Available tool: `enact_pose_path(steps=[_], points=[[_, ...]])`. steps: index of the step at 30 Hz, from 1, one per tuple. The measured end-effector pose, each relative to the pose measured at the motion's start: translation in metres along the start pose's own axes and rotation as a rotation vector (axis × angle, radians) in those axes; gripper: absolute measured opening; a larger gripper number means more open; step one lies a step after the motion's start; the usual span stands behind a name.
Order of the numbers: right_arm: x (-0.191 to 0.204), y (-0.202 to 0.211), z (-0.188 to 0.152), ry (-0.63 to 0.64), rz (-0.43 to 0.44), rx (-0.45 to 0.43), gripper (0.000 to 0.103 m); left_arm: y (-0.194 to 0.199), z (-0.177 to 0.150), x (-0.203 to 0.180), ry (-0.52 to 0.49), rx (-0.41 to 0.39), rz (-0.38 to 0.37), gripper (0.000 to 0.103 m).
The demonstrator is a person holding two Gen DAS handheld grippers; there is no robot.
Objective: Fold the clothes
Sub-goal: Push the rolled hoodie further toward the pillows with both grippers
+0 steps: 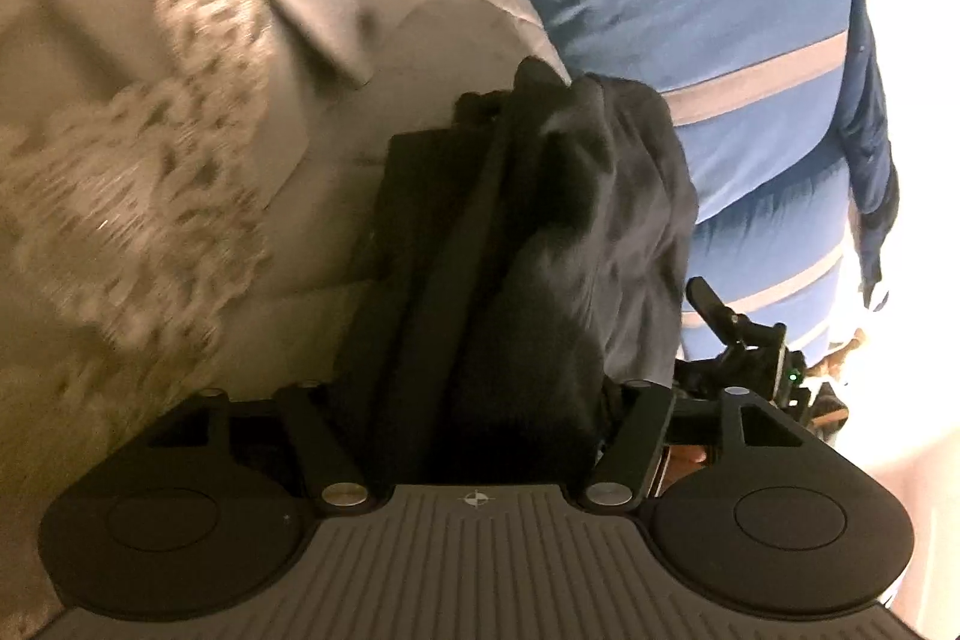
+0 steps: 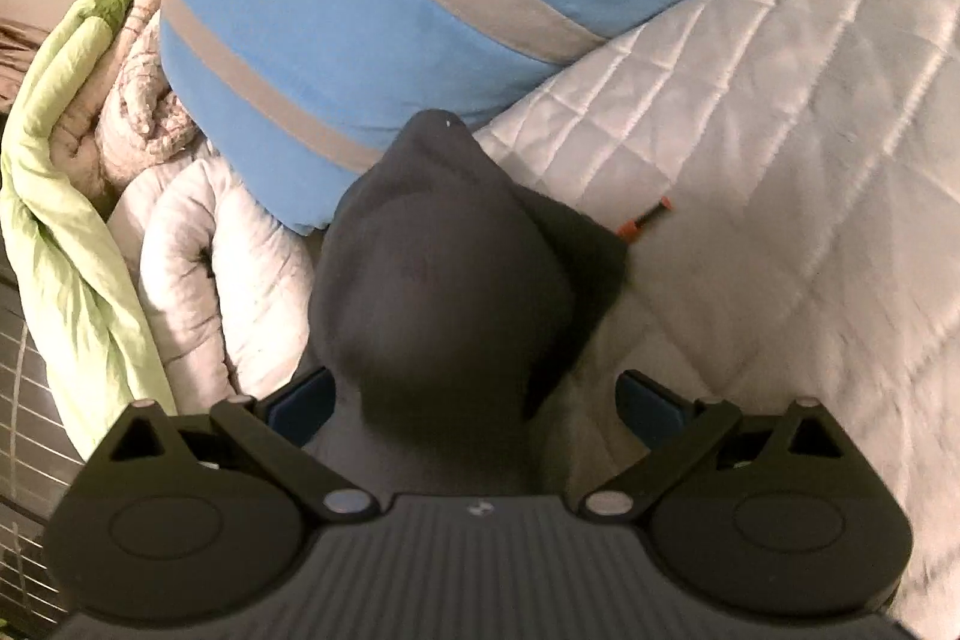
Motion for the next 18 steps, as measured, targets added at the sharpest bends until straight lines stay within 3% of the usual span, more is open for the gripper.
enact_pose_path(steps=[5,6,7,8,9,10,13,18], points=[[-0.002,-0.008,0.012,-0.013,0.024,-0.018,0.099,-0.009,0.010,-0.006,-0.018,0.010,0.011,0.067],[-0.003,-0.009,0.014,-0.015,0.021,-0.018,0.089,-0.009,0.012,-0.007,-0.017,0.001,0.009,0.067],[-0.002,-0.010,0.015,-0.009,0.017,-0.025,0.070,-0.009,0.011,-0.009,-0.029,-0.013,0.007,0.063],[0.003,-0.009,0.015,0.029,0.016,-0.034,0.064,-0.009,0.010,-0.013,-0.048,-0.030,0.006,0.056],[0.008,-0.008,0.015,0.066,0.014,-0.043,0.054,-0.008,0.009,-0.017,-0.068,-0.047,0.005,0.038],[0.013,-0.006,0.015,0.105,0.014,-0.053,0.046,-0.006,0.008,-0.022,-0.100,-0.063,0.008,0.032],[0.031,0.001,0.017,0.217,0.029,-0.080,0.040,0.004,0.004,-0.043,-0.205,-0.100,0.006,0.026],[0.052,0.021,0.039,0.234,0.098,-0.176,0.038,0.019,0.012,-0.075,-0.264,-0.179,-0.072,0.025]])
Point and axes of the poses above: each gripper's, at about its wrist camera, not at the fingertips, and y roughly against the way its jaws point, x to its left, z to its top, the point moved 7 cm from there along -y, roughly the way its jaws point, and after that the axes turned 2 degrees about z, right-handed, at the moved point
